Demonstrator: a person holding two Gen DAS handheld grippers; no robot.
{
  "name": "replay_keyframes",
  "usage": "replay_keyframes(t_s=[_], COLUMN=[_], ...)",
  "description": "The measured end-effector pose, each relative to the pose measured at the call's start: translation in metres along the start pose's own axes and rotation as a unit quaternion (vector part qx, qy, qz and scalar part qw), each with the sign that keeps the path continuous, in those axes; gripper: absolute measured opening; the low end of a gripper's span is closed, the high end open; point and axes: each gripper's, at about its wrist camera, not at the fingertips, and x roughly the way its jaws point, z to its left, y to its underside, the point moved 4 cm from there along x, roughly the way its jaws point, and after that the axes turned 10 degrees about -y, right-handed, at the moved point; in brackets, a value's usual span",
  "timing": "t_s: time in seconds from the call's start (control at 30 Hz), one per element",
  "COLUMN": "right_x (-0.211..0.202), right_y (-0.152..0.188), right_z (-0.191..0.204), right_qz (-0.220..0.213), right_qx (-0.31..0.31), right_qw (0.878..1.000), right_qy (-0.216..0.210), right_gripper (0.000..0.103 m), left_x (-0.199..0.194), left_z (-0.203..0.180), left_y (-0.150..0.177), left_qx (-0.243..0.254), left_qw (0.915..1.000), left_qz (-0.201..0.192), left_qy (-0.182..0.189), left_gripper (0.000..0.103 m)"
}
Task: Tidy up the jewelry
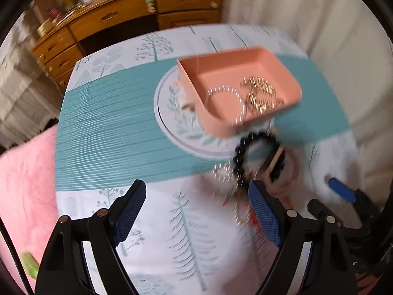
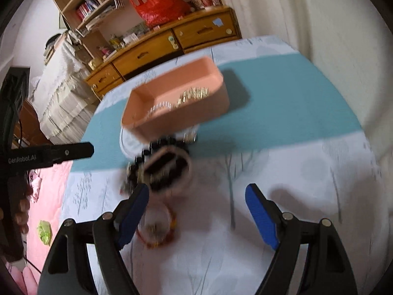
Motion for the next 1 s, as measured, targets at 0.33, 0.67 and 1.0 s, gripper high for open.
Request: replay_keyframes(t_s=[0.33, 0.67, 1.0], right_x=[-0.001, 0.014, 0.028], right_y=[0.050, 0.065, 0.059], right_z=[0.042, 0.074, 0.076], right_qz=[-0.001, -0.042, -0.062], right_qx=[-0.040, -0.122, -0.091], right_qw=[0.998, 0.985, 0.987], right_qy=[0.039, 0.113, 0.121], right_gripper=[0.081, 0.081, 0.039], left_x=[-0.008, -0.007, 0.015], left_z=[-0.030, -0.078, -0.123], left_y=[0.011, -0.008, -0.011], left_qx=[0.154, 0.260, 0.318], left_qw=[0.9876, 0.9582, 0.9359], left_qz=[0.005, -0.035, -0.051], left_qy=[0.030, 0.114, 0.143], left_gripper=[0.086, 0.086, 0.086])
